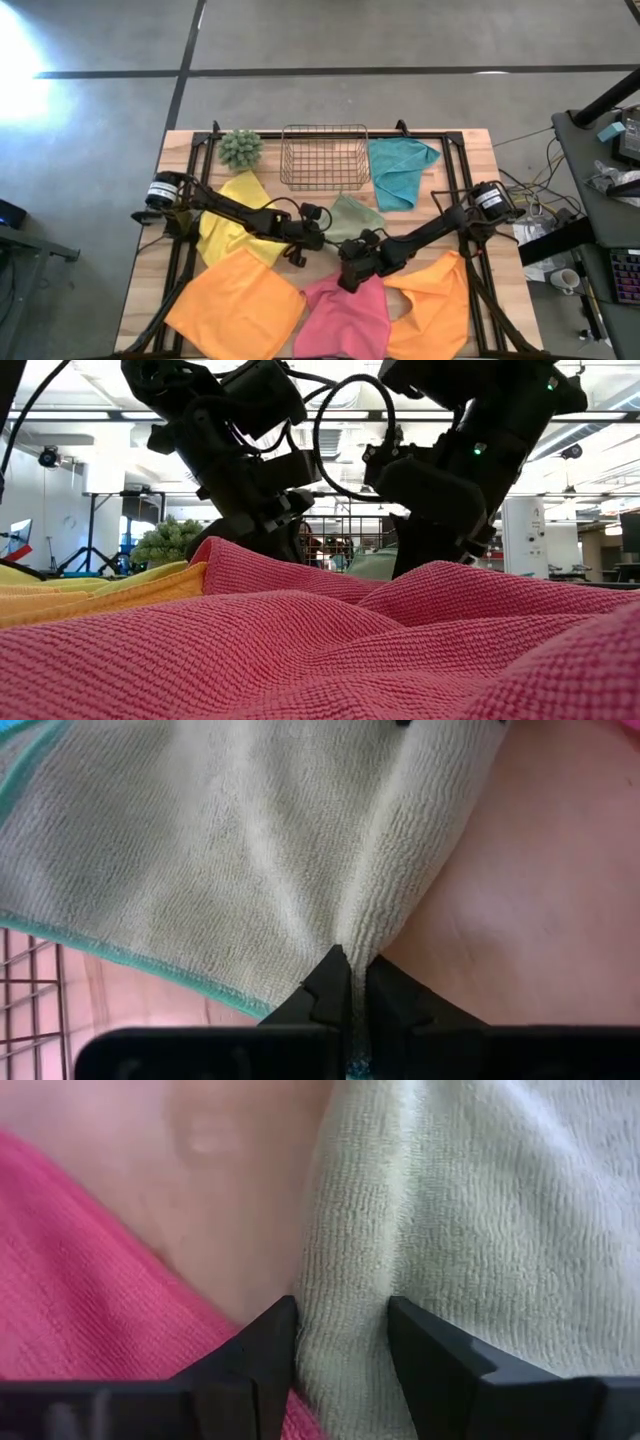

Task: Fold microfiber towels
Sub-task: Put the green folded towel into the wire basket

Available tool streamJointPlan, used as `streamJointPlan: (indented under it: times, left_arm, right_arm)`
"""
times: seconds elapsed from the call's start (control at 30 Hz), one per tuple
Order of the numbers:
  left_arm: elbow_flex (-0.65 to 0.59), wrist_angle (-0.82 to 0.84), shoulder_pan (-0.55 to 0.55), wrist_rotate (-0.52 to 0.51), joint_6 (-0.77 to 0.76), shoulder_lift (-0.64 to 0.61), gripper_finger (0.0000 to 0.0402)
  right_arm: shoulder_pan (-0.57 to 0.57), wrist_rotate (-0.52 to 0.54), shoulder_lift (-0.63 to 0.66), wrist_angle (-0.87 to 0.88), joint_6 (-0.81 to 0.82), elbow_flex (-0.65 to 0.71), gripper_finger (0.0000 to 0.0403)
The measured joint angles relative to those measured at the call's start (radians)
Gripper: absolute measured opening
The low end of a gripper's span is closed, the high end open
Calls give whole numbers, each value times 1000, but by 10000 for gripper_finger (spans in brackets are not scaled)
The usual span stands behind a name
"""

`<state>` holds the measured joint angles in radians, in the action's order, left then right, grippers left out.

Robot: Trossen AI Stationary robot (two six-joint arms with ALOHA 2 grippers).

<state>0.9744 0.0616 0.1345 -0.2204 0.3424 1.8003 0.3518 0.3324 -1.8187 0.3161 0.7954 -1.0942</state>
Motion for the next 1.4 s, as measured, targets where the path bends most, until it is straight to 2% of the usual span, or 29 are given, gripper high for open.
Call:
streamJointPlan:
  times: [0.2,0.53,0.77,1.0,1.4]
  left_arm:
    - [12,2,-3,-4,-20,0,2]
    - [15,1,-6,-3,-50,-1,2]
    - [39,77,-6,-1,-49,-4,2]
    - [77,156,-7,-24,-48,-18,2]
    - [67,207,-9,-32,-39,-208,1]
  right_arm:
    - [-19,-13,1,0,11,3,124]
    - [-31,-26,1,-8,17,3,16]
    - [-30,-34,2,13,21,-36,14]
    - [-30,-21,14,183,23,-111,13]
    - [-25,30,94,194,70,-143,13]
